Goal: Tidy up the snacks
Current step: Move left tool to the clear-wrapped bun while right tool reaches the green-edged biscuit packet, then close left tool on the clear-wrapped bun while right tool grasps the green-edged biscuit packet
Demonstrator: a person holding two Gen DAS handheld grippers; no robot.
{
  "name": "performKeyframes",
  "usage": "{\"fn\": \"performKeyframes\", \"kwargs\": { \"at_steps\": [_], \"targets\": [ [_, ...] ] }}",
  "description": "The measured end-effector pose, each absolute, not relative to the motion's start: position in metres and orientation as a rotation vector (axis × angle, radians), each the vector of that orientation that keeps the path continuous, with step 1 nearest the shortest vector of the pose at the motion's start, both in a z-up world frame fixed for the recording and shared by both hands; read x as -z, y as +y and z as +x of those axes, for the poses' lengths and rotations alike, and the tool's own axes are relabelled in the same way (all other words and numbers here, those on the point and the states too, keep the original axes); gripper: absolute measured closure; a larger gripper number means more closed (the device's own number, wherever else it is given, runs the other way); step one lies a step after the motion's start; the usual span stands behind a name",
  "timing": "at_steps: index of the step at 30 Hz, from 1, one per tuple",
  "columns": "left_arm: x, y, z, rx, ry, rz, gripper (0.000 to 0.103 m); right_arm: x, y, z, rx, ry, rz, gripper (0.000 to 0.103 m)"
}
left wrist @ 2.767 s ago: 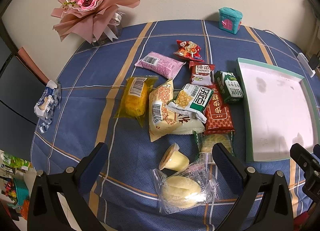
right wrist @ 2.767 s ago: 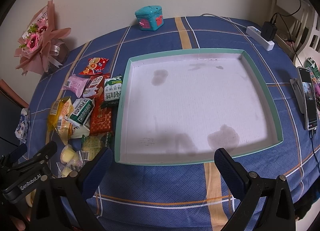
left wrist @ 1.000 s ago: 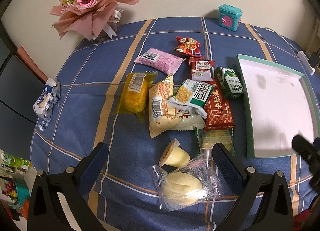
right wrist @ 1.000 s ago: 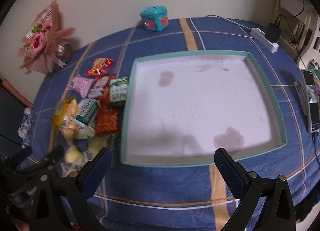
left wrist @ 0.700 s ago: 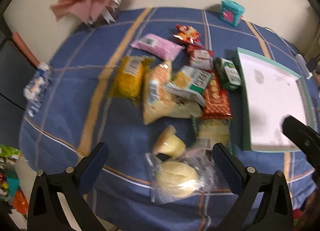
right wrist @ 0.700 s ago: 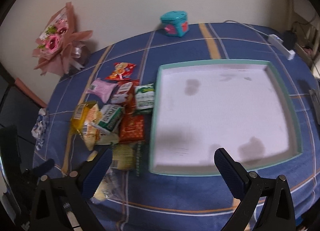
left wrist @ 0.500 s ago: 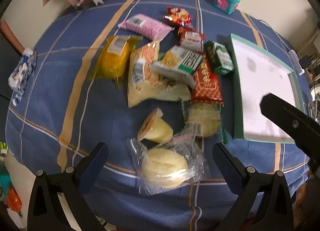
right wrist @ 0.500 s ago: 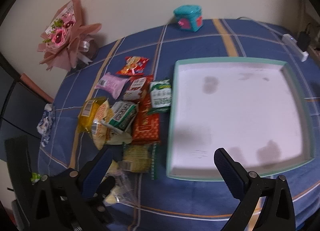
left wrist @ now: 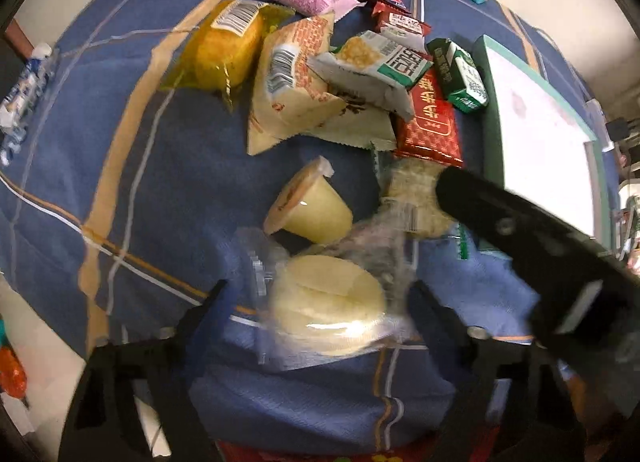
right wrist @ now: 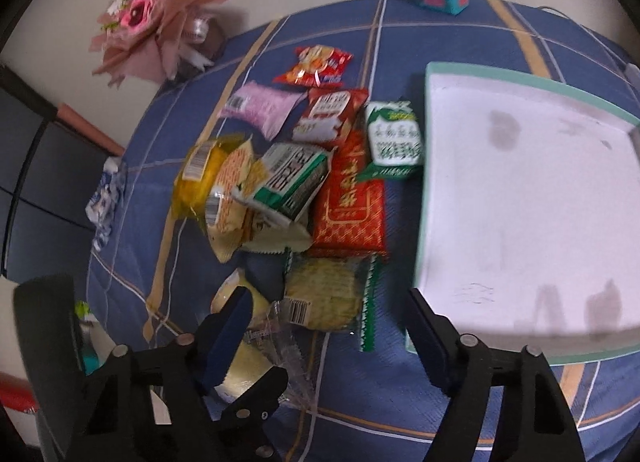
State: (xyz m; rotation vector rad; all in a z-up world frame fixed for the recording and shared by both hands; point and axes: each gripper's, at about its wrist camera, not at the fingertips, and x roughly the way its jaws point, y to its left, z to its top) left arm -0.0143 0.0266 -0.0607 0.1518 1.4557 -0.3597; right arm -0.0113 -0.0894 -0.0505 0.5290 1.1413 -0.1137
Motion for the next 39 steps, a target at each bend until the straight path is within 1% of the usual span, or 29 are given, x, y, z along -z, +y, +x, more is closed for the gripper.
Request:
{"fn": "performKeyframes", "kwargs": {
  "at_steps": [4,11,15,16,18,20,26,29,30,31,32,33,39],
  "targets": [
    [0.065,0.027,-0.015,0.365,1.456,0.138,0.026,0.059,-0.081,-0.004,0.102,1.179,0.504,0.027],
    [0.065,0.036,-0.012,0.366,1.458,0.114,0.027,0.077,-0.071,0.009,0.1,1.228,0.482,0.027],
    [0.075,0.034,-0.005,0.365,1.464,0.108,0.028,0.089,-0.062,0.018,0.117,1.244,0.476,0.028],
    [0.079,0.034,-0.003,0.367,1.47,0.099,0.028,0.092,-0.061,0.019,0.122,1.248,0.477,0.029],
    [0.082,0.038,-0.003,0.373,1.482,0.082,0.028,0.095,-0.06,0.02,0.14,1.246,0.475,0.038],
    [0.087,0.039,0.0,0.377,1.488,0.068,0.029,0.096,-0.059,0.02,0.144,1.246,0.47,0.042],
    [0.088,0.043,0.002,0.386,1.483,0.059,0.034,0.095,-0.07,0.017,0.133,1.24,0.495,0.047],
    [0.083,0.042,-0.004,0.389,1.471,0.068,0.037,0.093,-0.074,0.013,0.132,1.235,0.513,0.048],
    [0.083,0.042,-0.003,0.388,1.467,0.07,0.037,0.089,-0.076,0.01,0.132,1.233,0.516,0.052],
    [0.082,0.042,-0.003,0.38,1.464,0.073,0.038,0.087,-0.078,0.008,0.132,1.226,0.525,0.063],
    [0.079,0.044,-0.001,0.371,1.455,0.068,0.038,0.082,-0.082,0.005,0.138,1.207,0.54,0.07],
    [0.073,0.046,-0.001,0.367,1.446,0.058,0.038,0.077,-0.087,0.001,0.139,1.198,0.556,0.071],
    [0.062,0.056,0.002,0.359,1.423,0.037,0.038,0.073,-0.1,-0.007,0.129,1.193,0.589,0.072]
  ]
}}
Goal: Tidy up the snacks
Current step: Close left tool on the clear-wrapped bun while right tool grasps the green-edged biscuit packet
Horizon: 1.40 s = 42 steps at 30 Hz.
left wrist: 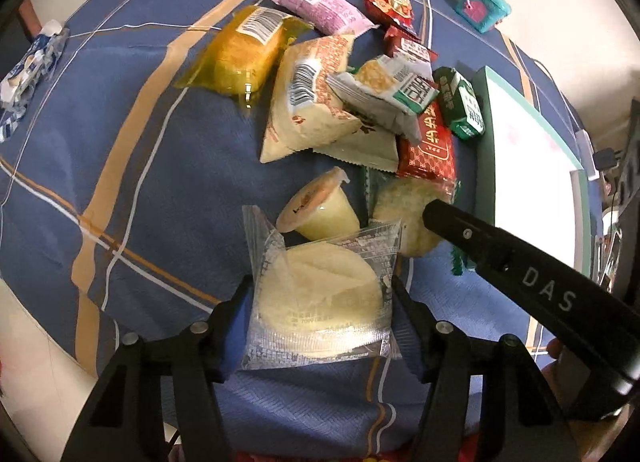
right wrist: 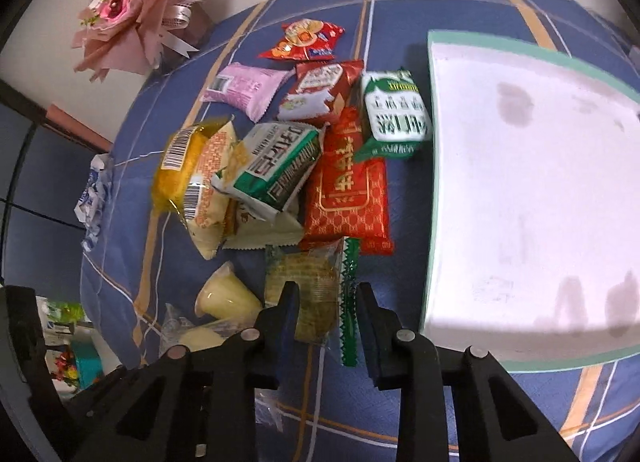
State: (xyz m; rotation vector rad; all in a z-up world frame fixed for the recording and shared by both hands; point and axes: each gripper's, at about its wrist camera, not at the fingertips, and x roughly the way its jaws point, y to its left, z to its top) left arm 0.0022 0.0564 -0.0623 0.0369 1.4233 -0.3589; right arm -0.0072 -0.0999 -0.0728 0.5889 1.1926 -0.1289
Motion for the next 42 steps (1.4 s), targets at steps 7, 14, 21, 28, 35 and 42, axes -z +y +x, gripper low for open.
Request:
{"fn": "performKeyframes", "kwargs": {
  "at_steps": [7,14,21,28,35,42],
  "targets": [
    [0.047,0.085,0.021,0.318,1.4,-0.012,0.038,0.075,-0.1,-0.01,0.134,1.199,0.61,0.069],
    [0.044,0.101,0.044,0.221,1.358,0.002,0.038,0.072,-0.086,0.002,0.125,1.184,0.594,0.038],
    [0.056,0.107,0.052,0.196,1.373,0.01,0.038,0.079,-0.065,0.016,0.128,1.229,0.469,0.038],
    [0.069,0.104,0.058,0.189,1.393,0.022,0.038,0.089,-0.05,0.024,0.15,1.252,0.378,0.038],
    [0.07,0.104,0.056,0.156,1.409,0.034,0.038,0.096,-0.039,0.029,0.161,1.247,0.329,0.035],
    [0.078,0.1,0.064,0.115,1.432,0.042,0.038,0.099,-0.018,0.028,0.155,1.236,0.252,0.037]
  ]
}}
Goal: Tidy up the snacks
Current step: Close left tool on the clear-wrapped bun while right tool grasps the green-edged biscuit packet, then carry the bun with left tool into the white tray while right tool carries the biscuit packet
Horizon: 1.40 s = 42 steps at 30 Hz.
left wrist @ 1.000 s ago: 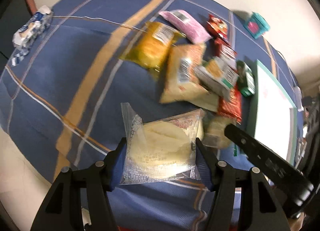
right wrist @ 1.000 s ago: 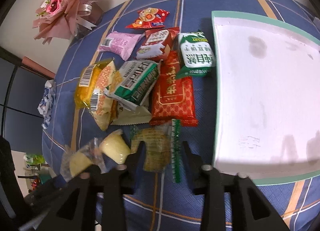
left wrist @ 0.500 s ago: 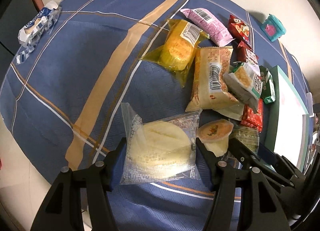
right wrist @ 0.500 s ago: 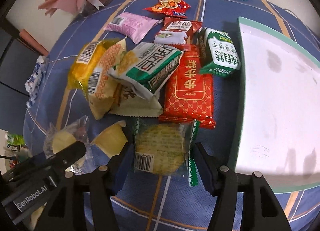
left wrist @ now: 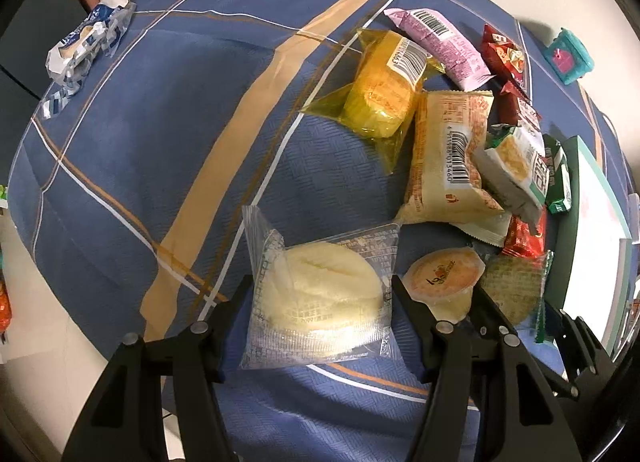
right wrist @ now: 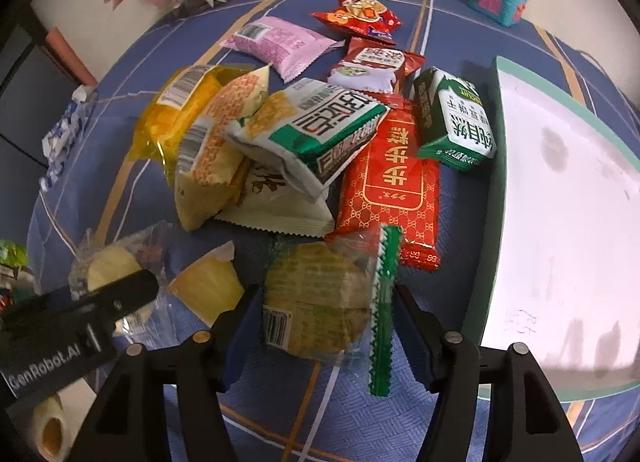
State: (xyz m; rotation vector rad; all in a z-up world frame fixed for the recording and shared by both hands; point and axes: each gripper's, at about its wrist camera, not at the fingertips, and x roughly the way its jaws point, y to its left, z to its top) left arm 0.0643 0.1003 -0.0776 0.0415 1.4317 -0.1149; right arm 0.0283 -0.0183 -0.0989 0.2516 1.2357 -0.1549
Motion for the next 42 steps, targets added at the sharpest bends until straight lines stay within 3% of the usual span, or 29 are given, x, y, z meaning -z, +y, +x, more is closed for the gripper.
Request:
{"fn": "performKeyframes", "kwargs": {
  "at_steps": [3,7,11,22,29,42],
  "targets": [
    [0.075,0.098,0.062,0.103,1.43,0.054,0.038,0.096,-0.012,0.027,0.136,1.228,0.254,0.058],
    [0.065,0.1,0.058,0.096,1.419,0.06,0.038,0.094,-0.012,0.021,0.112,1.226,0.303,0.065],
    [0.048,0.088,0.057,0.089,1.391,0.069,0.038,0.085,-0.016,0.016,0.072,1.201,0.364,0.08],
    [0.007,0.058,0.05,0.127,1.312,0.093,0.038,0.047,-0.057,-0.01,0.051,1.105,0.435,0.081],
    [-0.003,0.017,0.044,0.204,1.272,0.136,0.038,0.005,-0.134,-0.038,0.167,0.997,0.461,0.081],
    [0.004,-0.109,0.031,0.424,1.189,0.285,0.038,0.01,-0.249,-0.064,0.435,0.963,0.586,0.081]
  ]
}}
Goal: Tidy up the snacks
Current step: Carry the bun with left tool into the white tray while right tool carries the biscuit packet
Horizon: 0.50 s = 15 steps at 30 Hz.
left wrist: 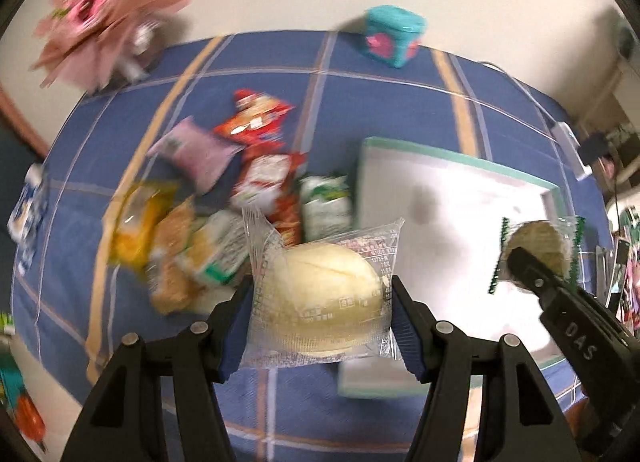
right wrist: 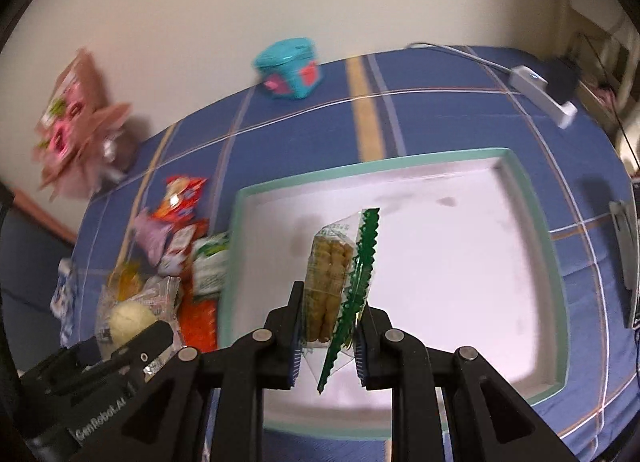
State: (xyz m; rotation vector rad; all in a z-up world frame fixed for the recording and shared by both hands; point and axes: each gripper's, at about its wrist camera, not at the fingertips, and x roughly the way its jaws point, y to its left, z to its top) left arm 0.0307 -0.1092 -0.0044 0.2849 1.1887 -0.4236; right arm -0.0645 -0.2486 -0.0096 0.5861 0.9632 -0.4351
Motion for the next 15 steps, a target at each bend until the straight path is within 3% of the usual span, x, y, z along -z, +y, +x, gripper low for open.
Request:
{"fn": "performKeyframes", "kwargs": {
  "at_steps": [15],
  "targets": [
    [0.043,-0.205,0.048,0.55,1.133,0.356,0.038,0.047,-0.314,-0.055,0.517,0.981,0.631,0.08]
  ]
}}
